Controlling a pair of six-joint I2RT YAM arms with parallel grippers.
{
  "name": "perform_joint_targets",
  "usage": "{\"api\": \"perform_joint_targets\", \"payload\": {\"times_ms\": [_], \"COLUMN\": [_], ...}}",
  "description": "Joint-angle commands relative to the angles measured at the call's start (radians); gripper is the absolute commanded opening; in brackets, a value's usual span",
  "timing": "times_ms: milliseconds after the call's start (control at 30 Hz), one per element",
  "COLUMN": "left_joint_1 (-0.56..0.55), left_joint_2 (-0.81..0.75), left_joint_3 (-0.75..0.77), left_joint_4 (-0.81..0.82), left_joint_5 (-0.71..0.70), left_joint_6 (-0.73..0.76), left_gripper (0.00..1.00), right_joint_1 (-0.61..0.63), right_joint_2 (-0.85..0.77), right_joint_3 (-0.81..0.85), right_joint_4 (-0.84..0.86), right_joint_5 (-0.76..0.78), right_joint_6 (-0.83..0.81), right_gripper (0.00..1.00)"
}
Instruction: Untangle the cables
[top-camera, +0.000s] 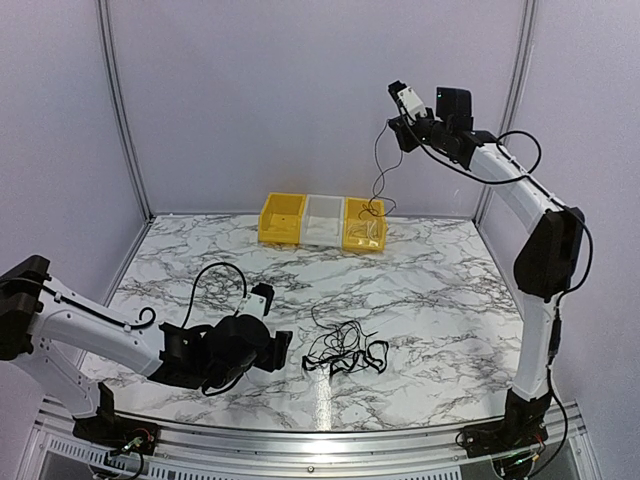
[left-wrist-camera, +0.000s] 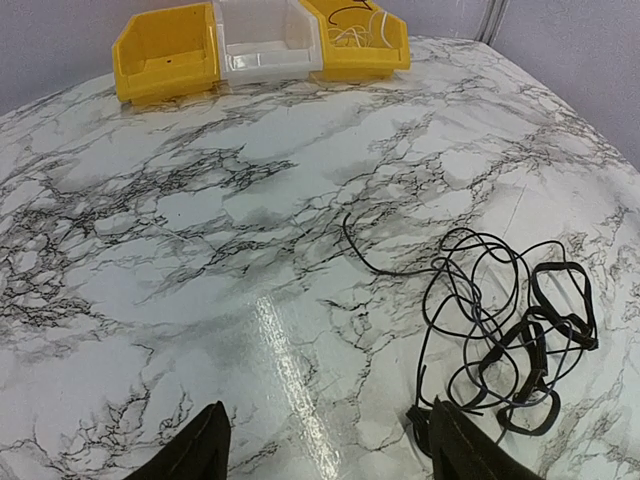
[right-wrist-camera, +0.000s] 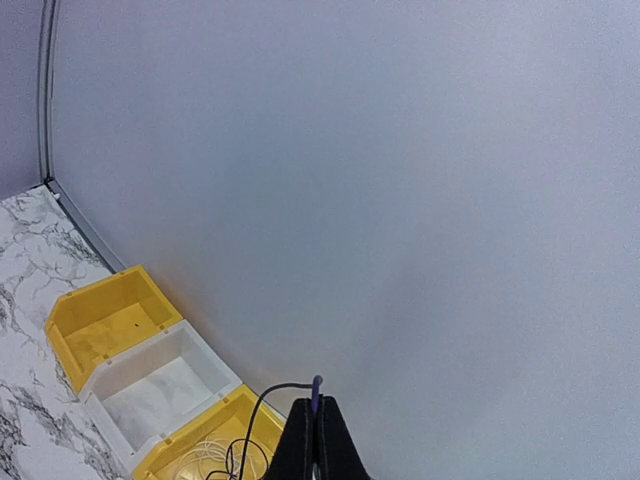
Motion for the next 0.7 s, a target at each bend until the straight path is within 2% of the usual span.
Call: {"api": "perform_joint_targets", "payload": {"times_ms": [0, 333, 500, 667], "left_joint_1": [-0.004, -0.004, -0.004, -0.003], "left_joint_2": [0.021, 0.023, 0.016, 0.001], "left_joint_3": [0.016, 0.037, 0.03, 0.014], "left_joint_4": [-0.04, -0.081, -0.089, -0.096], "left_joint_5": [-0.025, -0.029, -0.033, -0.031], "left_joint_6": [0.012, 0.005, -0.021, -0.043], "left_gripper": [0.71, 0.71, 0.71, 0.71], "right_joint_1": [0.001, 0.093, 0.169, 0.175], "right_joint_2": [-0.021, -0.055, 0.008, 0.102], "right_joint_3": [0.055, 0.125, 0.169, 0.198], "right_joint_4": [0.029, 0.088, 0.147, 0.25], "right_joint_5": [-0.053, -0.016, 0.035, 0.084], "right_joint_6": [0.033, -0.083, -0.18, -0.214], "right_gripper": [0.0, 0.0, 0.0, 0.0]}}
